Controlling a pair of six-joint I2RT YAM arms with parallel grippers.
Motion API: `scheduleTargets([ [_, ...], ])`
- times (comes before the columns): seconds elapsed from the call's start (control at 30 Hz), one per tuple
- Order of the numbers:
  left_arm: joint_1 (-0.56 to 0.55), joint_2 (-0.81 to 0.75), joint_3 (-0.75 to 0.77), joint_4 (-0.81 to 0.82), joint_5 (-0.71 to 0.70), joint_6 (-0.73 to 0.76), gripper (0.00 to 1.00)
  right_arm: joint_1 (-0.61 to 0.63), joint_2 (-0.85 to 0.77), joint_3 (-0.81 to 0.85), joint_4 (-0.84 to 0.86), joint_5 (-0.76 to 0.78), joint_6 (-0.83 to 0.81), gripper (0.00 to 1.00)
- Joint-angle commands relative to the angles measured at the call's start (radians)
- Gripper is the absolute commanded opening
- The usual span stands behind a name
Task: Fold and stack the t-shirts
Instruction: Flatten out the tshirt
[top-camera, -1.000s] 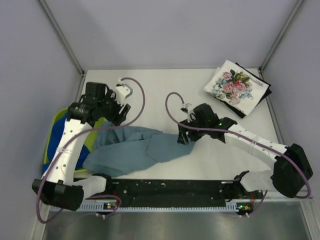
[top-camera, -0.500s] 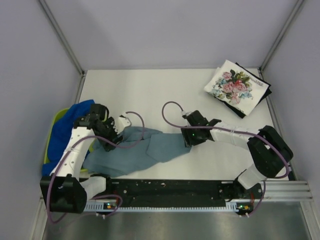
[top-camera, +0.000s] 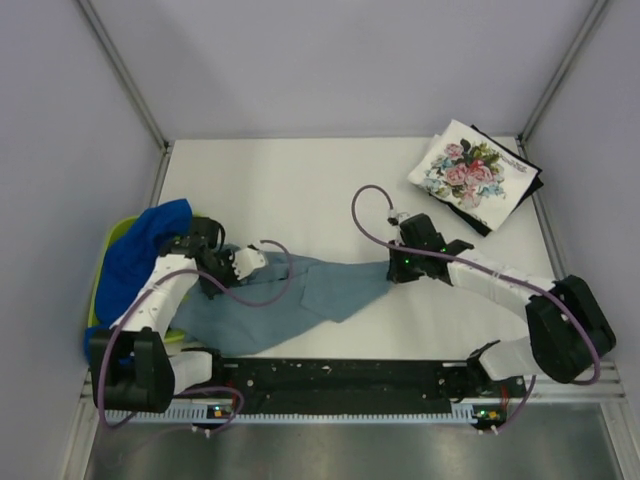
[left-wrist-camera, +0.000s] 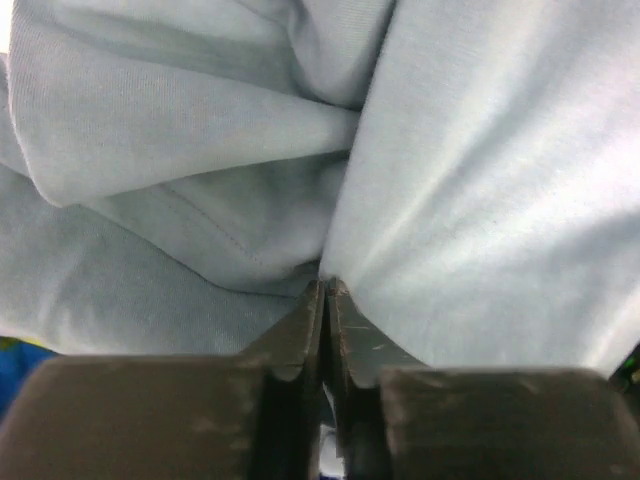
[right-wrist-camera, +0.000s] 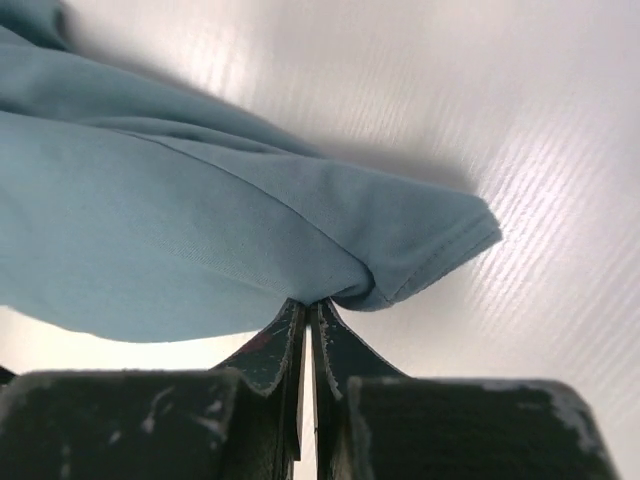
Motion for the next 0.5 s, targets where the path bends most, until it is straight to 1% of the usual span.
scheduleTargets([
  [0.0,0.008,-0.006,0.126,-0.106,0.081,-0.015,0.0,-0.053,-0.147,0.062,-0.029,-0.015,-0.035,0.0],
  [0.1,0.008,-0.05,0.278,-0.241,0.172,-0.028,0.0,-0.102,-0.231,0.123,-0.059,-0.042,-0.055,0.0],
  [0.2,0.008,-0.085,0.407,-0.298,0.199,-0.073,0.0,-0.124,-0.316,0.215,-0.107,-0.026,-0.113,0.0],
  [0.27,0.007,-0.093,0.494,-0.329,0.201,-0.107,0.0,-0.124,-0.356,0.307,-0.147,-0.01,-0.167,0.0],
  [0.33,0.007,-0.101,0.591,-0.337,0.202,-0.171,0.0,-0.125,-0.382,0.405,-0.196,0.003,-0.214,0.0],
  [0.47,0.007,-0.118,0.836,-0.326,0.224,-0.308,0.0,-0.125,-0.435,0.64,-0.268,0.028,-0.294,0.0],
])
